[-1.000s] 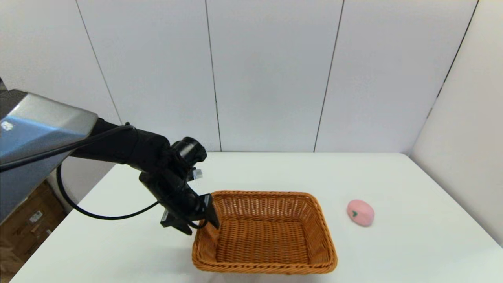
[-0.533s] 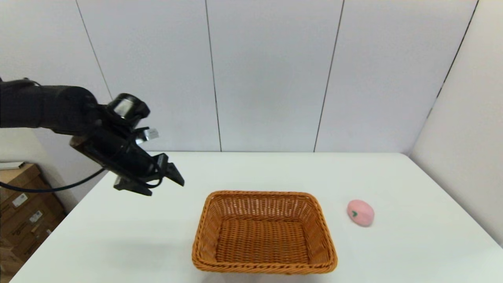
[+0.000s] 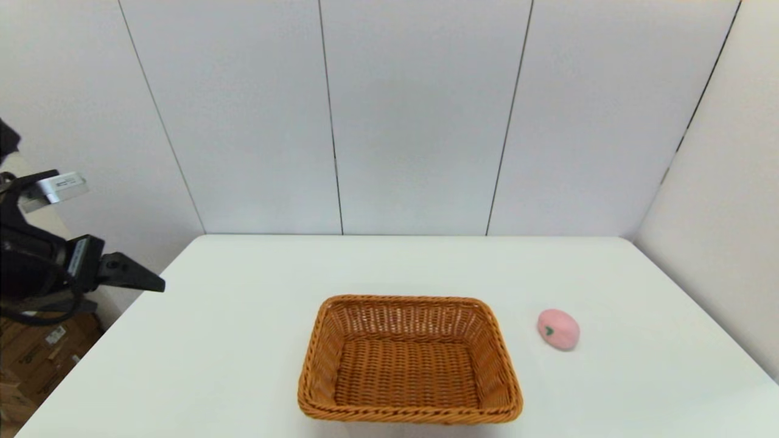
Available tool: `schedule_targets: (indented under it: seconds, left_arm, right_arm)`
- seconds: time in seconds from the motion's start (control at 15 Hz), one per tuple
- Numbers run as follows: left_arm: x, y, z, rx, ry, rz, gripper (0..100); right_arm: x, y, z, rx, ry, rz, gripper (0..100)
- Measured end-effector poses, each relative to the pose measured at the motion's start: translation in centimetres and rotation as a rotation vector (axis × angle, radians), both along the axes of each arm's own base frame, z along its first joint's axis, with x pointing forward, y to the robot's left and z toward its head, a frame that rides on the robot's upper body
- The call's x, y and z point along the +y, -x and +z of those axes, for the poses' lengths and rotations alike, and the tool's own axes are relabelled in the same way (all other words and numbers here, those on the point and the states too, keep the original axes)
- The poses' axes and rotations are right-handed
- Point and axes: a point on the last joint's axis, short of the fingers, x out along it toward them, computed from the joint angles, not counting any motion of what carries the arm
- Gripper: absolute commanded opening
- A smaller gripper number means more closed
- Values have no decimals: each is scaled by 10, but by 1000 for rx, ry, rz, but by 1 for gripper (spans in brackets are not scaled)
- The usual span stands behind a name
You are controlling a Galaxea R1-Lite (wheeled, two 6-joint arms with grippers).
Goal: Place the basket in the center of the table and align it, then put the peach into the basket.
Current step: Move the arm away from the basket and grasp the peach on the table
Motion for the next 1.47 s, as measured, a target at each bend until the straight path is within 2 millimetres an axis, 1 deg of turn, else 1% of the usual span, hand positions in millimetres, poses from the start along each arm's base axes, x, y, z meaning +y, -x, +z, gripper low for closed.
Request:
schedule_targets:
  seconds: [0.2, 0.4, 0.53, 0.67, 0.73, 0.87, 1.07, 1.27, 1.33, 1.47]
  left_arm:
    - [-6, 58, 0, -100, -3, -8, 100]
    - [-13, 113, -4, -256, -19, -17, 100]
    - [-18, 150, -12, -353, -41, -34, 100]
    - [-22, 181, -27, -437, -75, -63, 100]
    - [-23, 193, -35, -475, -88, -74, 100]
    - [-25, 213, -52, -548, -103, -102, 100]
    - [-25, 231, -70, -609, -96, -148, 100]
    - [-24, 238, -83, -663, -128, -121, 100]
    - [-23, 239, -90, -688, -138, -116, 100]
    - [-22, 238, -96, -768, -168, -83, 100]
  right_arm:
    - [0, 0, 0, -2, -3, 0, 100]
    - [0, 0, 0, -3, -5, 0, 100]
    - [0, 0, 0, -3, -5, 0, 100]
    - [0, 0, 0, -3, -5, 0, 100]
    - [0, 0, 0, -3, -5, 0, 100]
    - [0, 0, 0, -3, -5, 0, 100]
    - [0, 0, 0, -3, -5, 0, 100]
    - [0, 0, 0, -2, -5, 0, 100]
    - [0, 0, 0, -3, -5, 0, 100]
    - [0, 0, 0, -2, -5, -1, 100]
